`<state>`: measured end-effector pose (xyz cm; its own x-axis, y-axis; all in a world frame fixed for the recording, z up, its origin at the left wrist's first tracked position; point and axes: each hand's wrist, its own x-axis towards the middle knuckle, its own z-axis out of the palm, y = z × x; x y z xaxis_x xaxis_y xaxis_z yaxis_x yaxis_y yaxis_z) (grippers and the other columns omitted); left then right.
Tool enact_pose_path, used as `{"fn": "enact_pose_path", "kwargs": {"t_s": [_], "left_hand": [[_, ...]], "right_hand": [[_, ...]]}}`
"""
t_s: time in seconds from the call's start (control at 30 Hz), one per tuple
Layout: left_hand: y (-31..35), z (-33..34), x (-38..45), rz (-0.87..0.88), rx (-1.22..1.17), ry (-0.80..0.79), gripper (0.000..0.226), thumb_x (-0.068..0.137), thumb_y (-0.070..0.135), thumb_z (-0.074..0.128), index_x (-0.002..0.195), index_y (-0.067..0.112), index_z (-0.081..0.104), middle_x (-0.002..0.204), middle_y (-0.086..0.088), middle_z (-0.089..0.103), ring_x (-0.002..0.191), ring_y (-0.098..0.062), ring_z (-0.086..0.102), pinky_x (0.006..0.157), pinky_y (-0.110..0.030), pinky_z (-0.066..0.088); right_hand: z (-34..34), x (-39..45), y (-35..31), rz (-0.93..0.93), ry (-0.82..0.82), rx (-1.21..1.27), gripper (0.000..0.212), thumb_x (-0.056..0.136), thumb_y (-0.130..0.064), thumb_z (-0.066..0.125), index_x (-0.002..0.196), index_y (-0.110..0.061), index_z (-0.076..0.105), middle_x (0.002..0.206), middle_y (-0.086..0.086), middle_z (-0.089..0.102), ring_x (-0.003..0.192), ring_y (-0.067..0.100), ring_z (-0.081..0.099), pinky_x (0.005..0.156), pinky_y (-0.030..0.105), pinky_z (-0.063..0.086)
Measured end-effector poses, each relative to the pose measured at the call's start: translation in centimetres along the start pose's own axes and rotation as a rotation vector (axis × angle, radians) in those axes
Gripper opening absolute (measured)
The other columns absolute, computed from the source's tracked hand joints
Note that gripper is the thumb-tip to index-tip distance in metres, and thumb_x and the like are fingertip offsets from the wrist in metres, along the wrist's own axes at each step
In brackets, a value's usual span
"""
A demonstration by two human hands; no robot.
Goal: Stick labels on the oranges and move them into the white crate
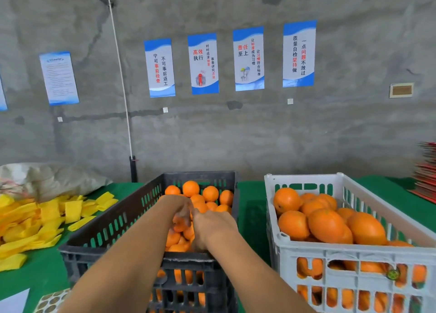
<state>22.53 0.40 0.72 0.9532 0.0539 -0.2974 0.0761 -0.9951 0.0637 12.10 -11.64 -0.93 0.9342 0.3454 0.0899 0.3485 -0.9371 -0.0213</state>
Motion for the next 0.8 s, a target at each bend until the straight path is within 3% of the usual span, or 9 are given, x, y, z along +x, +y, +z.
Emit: {"fn": "enact_pose_path", "kwargs": {"t_s": [0.07, 0.17, 0.2, 0.3, 0.43, 0.5, 0.6, 0.7, 0.8], "left_hand": [[-0.4, 0.2, 1.2, 0.007, -0.083, 0.023, 0.058, 0.102, 0.008, 0.059, 0.156, 0.014, 0.041, 0.156, -0.018, 0.040, 0.125, -0.039, 0.061, 0.104, -0.045, 0.054], [-1.5, 1.2, 2.9, 0.005, -0.256, 0.082, 0.061, 0.096, 0.011, 0.070, 0.152, 0.007, 0.046, 0.120, -0.011, 0.051, 0.104, -0.026, 0.062, 0.086, -0.027, 0.056], [-2.0, 1.5, 3.3, 0.006, -0.295, 0.078, 0.061, 0.093, 0.010, 0.073, 0.150, 0.010, 0.049, 0.117, -0.008, 0.047, 0.107, -0.027, 0.062, 0.087, -0.029, 0.057], [-2.7, 2.3, 3.4, 0.000, -0.414, -0.064, 0.068, 0.090, 0.007, 0.076, 0.148, 0.025, 0.048, 0.150, -0.013, 0.039, 0.123, -0.040, 0.060, 0.092, -0.045, 0.062], [-2.7, 2.5, 2.7, 0.041, -0.454, -0.066, 0.038, 0.093, -0.002, 0.070, 0.125, 0.018, 0.061, 0.146, -0.018, 0.046, 0.109, -0.043, 0.069, 0.085, -0.046, 0.065], [-1.9, 1.8, 1.9, 0.058, -0.580, -0.006, 0.025, 0.095, -0.003, 0.066, 0.116, 0.010, 0.065, 0.133, -0.021, 0.060, 0.105, -0.040, 0.071, 0.069, -0.040, 0.066], [-0.4, 0.7, -0.9, 0.101, -0.844, 0.233, 0.026, 0.093, -0.001, 0.065, 0.102, 0.023, 0.060, 0.087, -0.014, 0.070, 0.071, -0.025, 0.071, 0.044, -0.032, 0.059], [0.5, 1.0, -4.5, 0.239, -1.098, 0.477, 0.032, 0.089, -0.003, 0.068, 0.104, 0.023, 0.060, 0.077, -0.009, 0.067, 0.060, -0.022, 0.064, 0.051, -0.037, 0.061], [-0.1, 2.2, -8.9, 0.405, -1.353, 0.566, 0.035, 0.090, 0.001, 0.075, 0.119, 0.015, 0.061, 0.077, -0.011, 0.073, 0.058, -0.020, 0.067, 0.056, -0.037, 0.062]], "right_hand": [[0.1, 0.1, 0.0, -0.003, 0.014, -0.002, 0.081, 0.095, -0.030, 0.063, 0.161, -0.018, 0.016, 0.129, 0.009, 0.061, 0.120, 0.034, 0.059, 0.076, 0.039, 0.039], [0.3, 0.3, 0.2, -0.010, 0.031, 0.029, 0.078, 0.094, -0.030, 0.064, 0.159, -0.021, 0.022, 0.129, 0.010, 0.061, 0.117, 0.034, 0.060, 0.074, 0.039, 0.039], [0.3, 0.3, 0.2, -0.010, 0.029, 0.037, 0.077, 0.094, -0.030, 0.064, 0.159, -0.022, 0.024, 0.128, 0.010, 0.061, 0.116, 0.034, 0.060, 0.073, 0.039, 0.039], [0.2, 0.1, 0.2, -0.001, 0.013, 0.032, 0.067, 0.094, -0.031, 0.064, 0.153, -0.019, 0.034, 0.125, 0.009, 0.062, 0.114, 0.033, 0.061, 0.073, 0.039, 0.037], [-0.3, -0.4, 0.0, -0.016, 0.064, 0.117, 0.046, 0.095, -0.030, 0.063, 0.137, -0.018, 0.051, 0.122, 0.011, 0.063, 0.112, 0.035, 0.062, 0.074, 0.039, 0.041], [-0.8, -0.6, 0.1, -0.022, 0.193, 0.234, 0.044, 0.096, -0.036, 0.061, 0.136, -0.019, 0.054, 0.122, 0.013, 0.065, 0.112, 0.037, 0.063, 0.078, 0.041, 0.045], [-1.1, -1.3, 0.2, 0.027, 0.409, 0.301, 0.045, 0.099, -0.031, 0.057, 0.143, -0.023, 0.052, 0.121, 0.011, 0.069, 0.113, 0.036, 0.064, 0.081, 0.040, 0.050], [-1.4, -2.2, 0.3, 0.064, 0.550, 0.324, 0.040, 0.099, -0.026, 0.054, 0.138, -0.020, 0.053, 0.118, 0.010, 0.071, 0.113, 0.033, 0.065, 0.088, 0.041, 0.051], [-2.1, -3.5, 0.1, -0.007, 0.742, 0.387, 0.036, 0.097, -0.024, 0.054, 0.131, -0.018, 0.060, 0.108, 0.005, 0.074, 0.103, 0.028, 0.067, 0.092, 0.039, 0.049]]}}
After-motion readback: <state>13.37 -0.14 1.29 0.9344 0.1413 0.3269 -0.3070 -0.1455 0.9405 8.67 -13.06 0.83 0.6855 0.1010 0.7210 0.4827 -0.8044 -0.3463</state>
